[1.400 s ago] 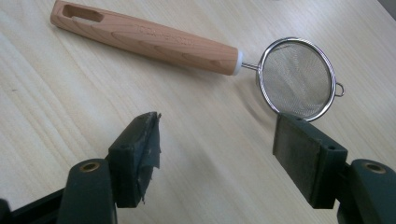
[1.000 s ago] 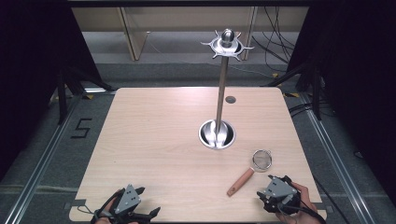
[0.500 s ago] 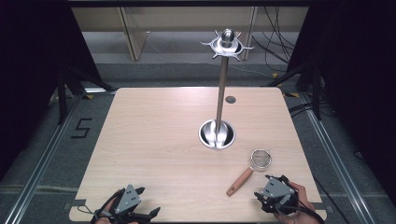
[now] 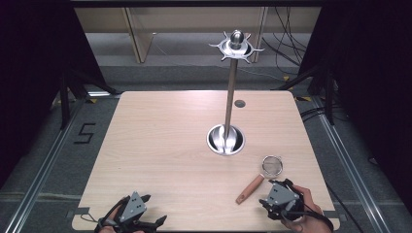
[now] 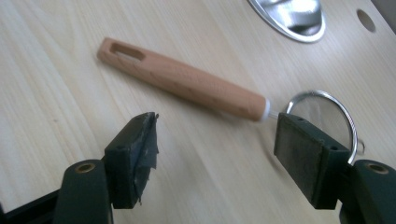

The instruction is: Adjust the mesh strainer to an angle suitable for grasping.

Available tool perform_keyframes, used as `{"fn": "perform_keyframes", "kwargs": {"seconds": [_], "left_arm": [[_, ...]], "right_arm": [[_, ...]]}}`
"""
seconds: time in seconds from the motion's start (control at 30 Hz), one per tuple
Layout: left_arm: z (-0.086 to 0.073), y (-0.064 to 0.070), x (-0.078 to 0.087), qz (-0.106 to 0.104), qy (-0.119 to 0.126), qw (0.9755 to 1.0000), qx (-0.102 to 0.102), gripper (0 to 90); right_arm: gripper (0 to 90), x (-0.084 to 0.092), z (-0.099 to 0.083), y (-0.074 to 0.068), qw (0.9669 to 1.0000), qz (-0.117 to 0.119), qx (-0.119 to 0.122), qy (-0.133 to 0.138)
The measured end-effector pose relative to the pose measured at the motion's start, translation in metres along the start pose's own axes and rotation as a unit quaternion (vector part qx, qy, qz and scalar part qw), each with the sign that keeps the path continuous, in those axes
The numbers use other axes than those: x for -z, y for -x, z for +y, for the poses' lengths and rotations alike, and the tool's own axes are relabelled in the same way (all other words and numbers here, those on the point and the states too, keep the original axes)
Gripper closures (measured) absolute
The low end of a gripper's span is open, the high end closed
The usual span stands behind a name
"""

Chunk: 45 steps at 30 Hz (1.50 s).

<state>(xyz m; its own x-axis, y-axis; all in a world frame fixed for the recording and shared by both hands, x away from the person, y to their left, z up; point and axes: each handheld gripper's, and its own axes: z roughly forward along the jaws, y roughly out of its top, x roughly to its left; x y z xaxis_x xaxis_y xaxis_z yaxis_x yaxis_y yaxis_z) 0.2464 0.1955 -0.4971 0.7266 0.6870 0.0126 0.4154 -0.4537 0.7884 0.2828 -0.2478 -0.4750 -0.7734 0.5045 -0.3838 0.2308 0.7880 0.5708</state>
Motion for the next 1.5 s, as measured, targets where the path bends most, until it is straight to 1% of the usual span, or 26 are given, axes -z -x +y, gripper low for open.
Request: {"fn": "perform_keyframes", "kwargs": {"seconds": [0.2, 0.27, 0.3, 0.37, 0.4, 0.43, 0.47, 0.57, 0.6, 0.67, 0.73, 0.8, 0.87, 0.93, 0.97, 1.0, 1.1, 1.13, 1.23, 1.27, 1.33, 1.37, 1.4, 1.43, 1.47, 1.5], "left_arm": [[0.000, 0.000, 0.000, -0.001, 0.000, 1.0000, 0.001, 15.0], [0.000, 0.000, 0.000, -0.001, 0.000, 1.0000, 0.002, 15.0], [0.001, -0.003, 0.001, 0.000, -0.007, 0.9998, -0.018, 15.0], [0.001, -0.004, 0.001, 0.004, -0.006, 0.9997, -0.024, 15.0], [0.001, -0.003, 0.001, 0.000, -0.005, 0.9997, -0.022, 15.0], [0.001, -0.003, 0.001, 0.003, -0.010, 0.9997, -0.022, 15.0], [0.001, -0.003, 0.001, 0.003, -0.007, 0.9998, -0.021, 15.0], [0.001, -0.001, 0.000, -0.001, 0.002, 1.0000, -0.009, 15.0], [0.001, -0.001, 0.000, -0.001, 0.002, 1.0000, -0.010, 15.0], [0.001, -0.002, 0.001, 0.000, -0.001, 0.9999, -0.014, 15.0], [0.000, 0.000, 0.000, 0.001, -0.001, 1.0000, -0.003, 15.0], [0.000, 0.000, 0.000, -0.001, 0.001, 1.0000, 0.001, 14.9], [0.000, 0.000, 0.001, -0.001, -0.002, 1.0000, -0.001, 15.0], [0.000, 0.000, 0.000, -0.002, 0.000, 1.0000, 0.002, 14.9], [0.000, 0.001, 0.000, -0.004, 0.001, 1.0000, 0.006, 15.0], [0.001, -0.001, 0.002, -0.003, -0.011, 0.9999, -0.011, 15.0], [0.000, -0.001, 0.001, -0.004, -0.008, 0.9999, -0.006, 15.0], [0.000, -0.001, 0.001, -0.004, -0.009, 0.9999, -0.007, 14.9], [0.000, -0.001, 0.001, -0.003, -0.009, 0.9999, -0.010, 15.0], [0.000, -0.001, 0.001, -0.004, -0.009, 0.9999, -0.008, 15.0], [0.000, 0.000, 0.001, -0.002, -0.008, 1.0000, -0.005, 15.0], [0.002, -0.004, 0.001, -0.001, -0.008, 0.9995, -0.032, 14.9], [0.001, -0.003, 0.001, -0.001, -0.008, 0.9995, -0.030, 15.0], [0.000, -0.001, 0.001, -0.004, -0.009, 0.9999, -0.009, 15.0], [0.001, -0.001, 0.001, -0.002, -0.008, 0.9999, -0.009, 15.0], [0.002, -0.003, 0.001, -0.001, -0.005, 0.9995, -0.031, 15.0]], "right_arm": [[31.1, 0.002, 0.005, 0.009, 0.9987, 0.048, 0.018, -0.002], [29.6, 0.000, 0.008, 0.014, 0.9969, 0.066, 0.042, 0.004], [28.8, -0.001, 0.010, 0.015, 0.9968, 0.066, 0.046, 0.004], [28.1, -0.002, 0.014, 0.020, 0.9956, 0.069, 0.063, 0.002], [27.7, -0.003, 0.017, 0.022, 0.9948, 0.073, 0.071, 0.003], [27.5, -0.003, 0.020, 0.022, 0.9956, 0.072, 0.061, -0.004], [27.3, -0.006, 0.022, 0.025, 0.9935, 0.084, 0.076, 0.002], [27.8, -0.013, 0.028, 0.026, 0.9921, 0.096, 0.080, -0.009], [27.8, -0.018, 0.029, 0.029, 0.9916, 0.089, 0.093, -0.006], [27.9, -0.023, 0.031, 0.030, 0.9908, 0.103, 0.087, -0.016], [27.9, -0.031, 0.033, 0.031, 0.9898, 0.113, 0.082, -0.026], [28.0, -0.034, 0.033, 0.033, 0.9896, 0.108, 0.092, -0.024], [28.1, -0.037, 0.033, 0.033, 0.9897, 0.113, 0.080, -0.037], [28.0, -0.040, 0.034, 0.033, 0.9877, 0.128, 0.080, -0.043], [27.9, -0.043, 0.034, 0.034, 0.9873, 0.123, 0.092, -0.039], [27.9, -0.043, 0.034, 0.033, 0.9865, 0.133, 0.085, -0.043], [27.8, -0.047, 0.034, 0.033, 0.9857, 0.133, 0.093, -0.045], [27.8, -0.047, 0.034, 0.032, 0.9869, 0.131, 0.079, -0.054], [28.2, -0.054, 0.034, 0.034, 0.9839, 0.145, 0.093, -0.048], [28.3, -0.054, 0.033, 0.033, 0.9854, 0.143, 0.072, -0.059], [26.9, -0.058, 0.034, 0.035, 0.9831, 0.149, 0.090, -0.055], [26.6, -0.060, 0.034, 0.035, 0.9833, 0.149, 0.089, -0.053], [26.9, -0.061, 0.034, 0.035, 0.9825, 0.156, 0.084, -0.056], [27.4, -0.061, 0.035, 0.036, 0.9824, 0.158, 0.080, -0.057], [28.4, -0.062, 0.035, 0.037, 0.9823, 0.159, 0.082, -0.055], [29.4, -0.062, 0.035, 0.037, 0.9828, 0.157, 0.078, -0.059]]}}
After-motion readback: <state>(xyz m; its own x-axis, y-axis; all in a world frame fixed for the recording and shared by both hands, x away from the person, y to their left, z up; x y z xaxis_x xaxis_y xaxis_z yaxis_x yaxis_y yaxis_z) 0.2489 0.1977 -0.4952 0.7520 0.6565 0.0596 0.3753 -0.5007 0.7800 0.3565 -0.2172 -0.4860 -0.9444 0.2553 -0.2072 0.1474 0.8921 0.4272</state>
